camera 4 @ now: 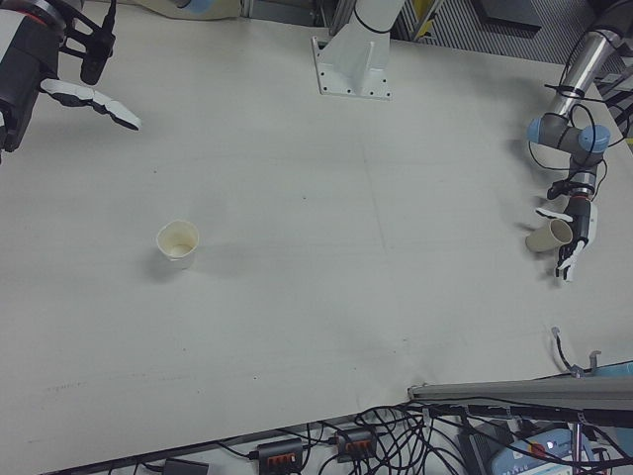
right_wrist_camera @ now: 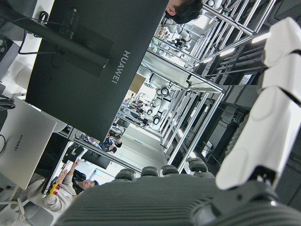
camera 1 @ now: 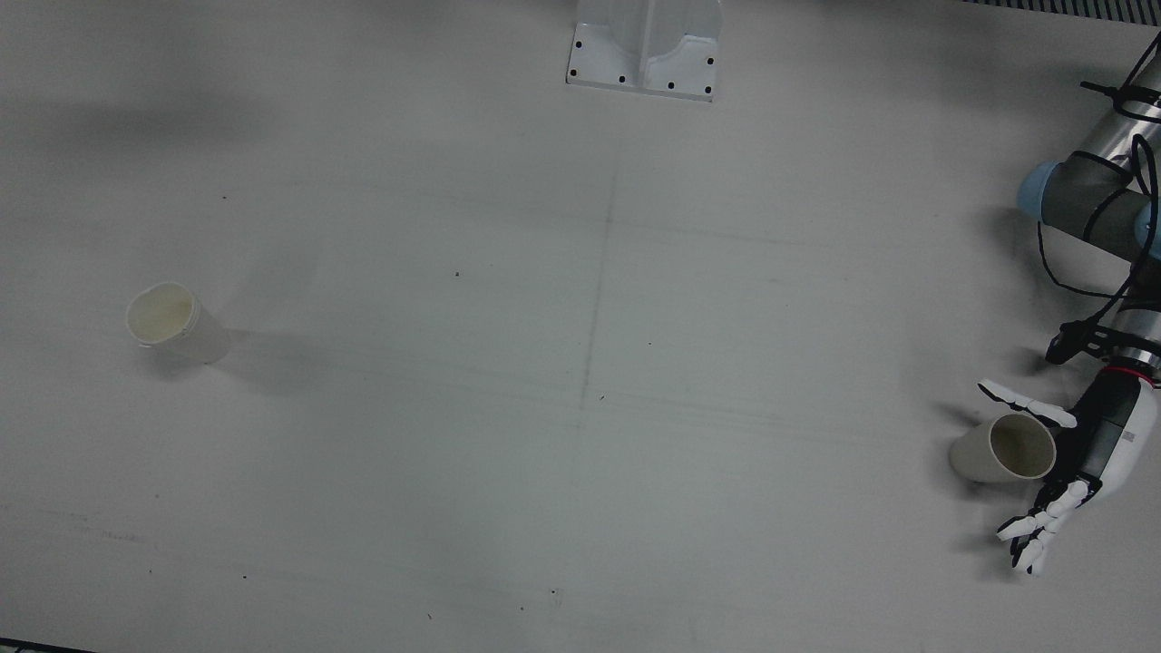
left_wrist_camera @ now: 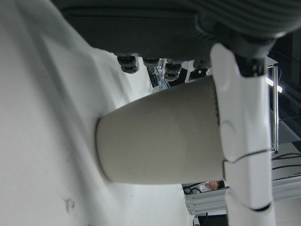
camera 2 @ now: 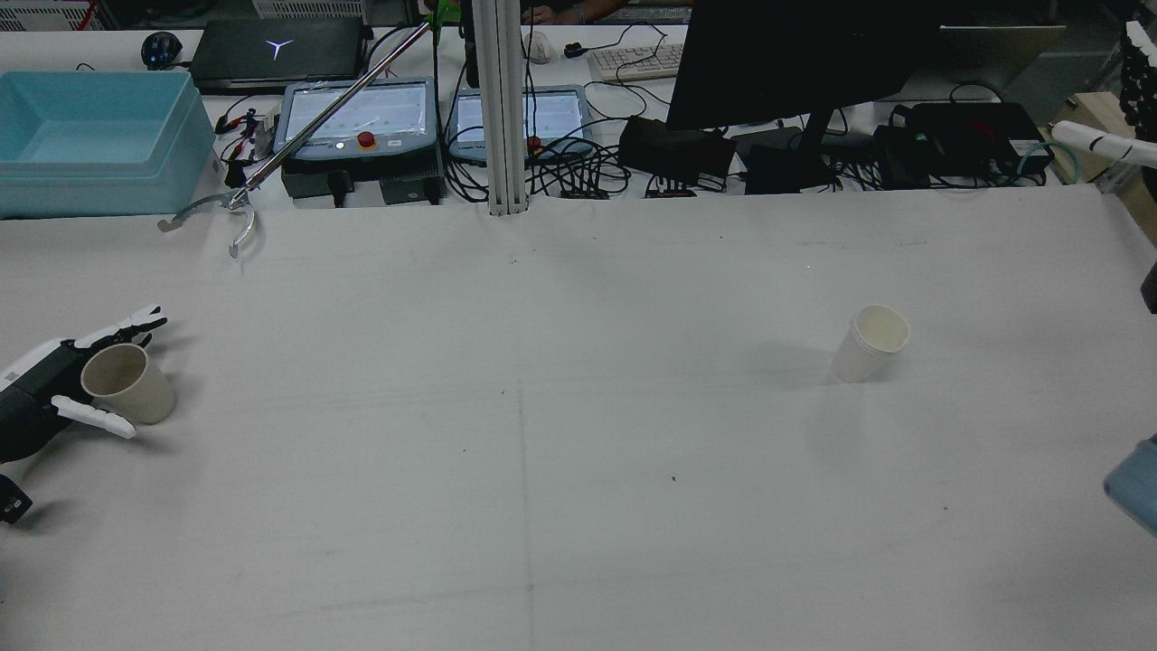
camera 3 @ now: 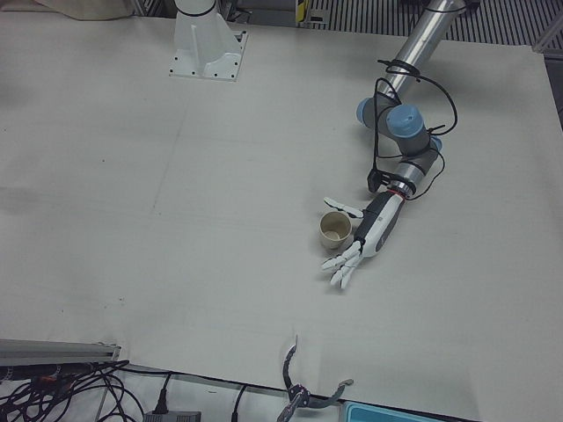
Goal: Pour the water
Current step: 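Close the left hand fingers around the beige cup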
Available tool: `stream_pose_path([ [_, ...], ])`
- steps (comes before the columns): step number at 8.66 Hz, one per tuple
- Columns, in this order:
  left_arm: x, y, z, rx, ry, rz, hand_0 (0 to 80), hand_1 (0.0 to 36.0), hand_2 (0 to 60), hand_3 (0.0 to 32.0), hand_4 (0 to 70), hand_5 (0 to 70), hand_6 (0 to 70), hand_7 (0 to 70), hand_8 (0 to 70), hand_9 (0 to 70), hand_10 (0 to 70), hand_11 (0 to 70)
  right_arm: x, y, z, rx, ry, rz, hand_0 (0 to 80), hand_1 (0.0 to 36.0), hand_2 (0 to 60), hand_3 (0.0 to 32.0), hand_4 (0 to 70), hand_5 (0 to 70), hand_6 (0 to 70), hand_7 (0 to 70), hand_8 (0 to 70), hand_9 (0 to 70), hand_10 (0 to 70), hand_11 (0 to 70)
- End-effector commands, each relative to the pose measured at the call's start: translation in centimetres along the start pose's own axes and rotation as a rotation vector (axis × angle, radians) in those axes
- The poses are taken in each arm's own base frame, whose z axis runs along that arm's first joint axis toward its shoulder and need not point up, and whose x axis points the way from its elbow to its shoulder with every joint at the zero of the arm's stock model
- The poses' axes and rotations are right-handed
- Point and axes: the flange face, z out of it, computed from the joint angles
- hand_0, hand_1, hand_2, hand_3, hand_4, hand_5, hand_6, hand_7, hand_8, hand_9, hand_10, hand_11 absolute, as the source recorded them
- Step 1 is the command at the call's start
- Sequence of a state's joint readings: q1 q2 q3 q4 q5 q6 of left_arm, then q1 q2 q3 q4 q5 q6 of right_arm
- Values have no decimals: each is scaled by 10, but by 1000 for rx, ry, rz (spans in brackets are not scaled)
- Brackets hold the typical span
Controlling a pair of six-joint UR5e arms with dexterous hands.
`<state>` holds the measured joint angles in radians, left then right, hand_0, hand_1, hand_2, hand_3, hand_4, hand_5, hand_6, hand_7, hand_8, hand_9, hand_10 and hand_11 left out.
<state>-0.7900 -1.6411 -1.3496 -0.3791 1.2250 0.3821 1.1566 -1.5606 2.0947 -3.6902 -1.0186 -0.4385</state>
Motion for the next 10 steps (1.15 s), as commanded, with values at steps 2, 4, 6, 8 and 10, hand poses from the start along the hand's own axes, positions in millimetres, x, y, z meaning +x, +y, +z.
stream_pose_path([
  [2,-1,3,4,-5,-10,-1,644,187,0,0,222,111,50,71,0,0,27,66,0,6,4,-11,-3,7,458,138,158,0,48,0,9,13,0,21,0,0],
  [4,-1,3,3,-5,-10,-1,797,239,0,0,230,120,53,74,0,0,32,77,0,6,4,-10,-5,7,458,138,157,0,49,0,10,15,0,22,0,0],
  [6,0,7,5,-13,-7,-5,800,298,0,0,236,148,60,83,6,2,38,92,0,6,4,-10,-5,7,456,140,168,0,48,0,11,16,0,21,0,0],
  [8,1,9,6,-17,-6,-8,800,281,0,0,248,170,64,88,7,3,39,93,0,6,3,-9,-4,6,457,138,161,0,48,0,10,15,0,20,0,0],
  [10,1,9,6,-16,-6,-7,800,268,0,0,273,239,71,95,13,7,44,97,-1,5,4,-7,-5,5,457,139,160,0,47,0,9,14,0,20,0,0],
])
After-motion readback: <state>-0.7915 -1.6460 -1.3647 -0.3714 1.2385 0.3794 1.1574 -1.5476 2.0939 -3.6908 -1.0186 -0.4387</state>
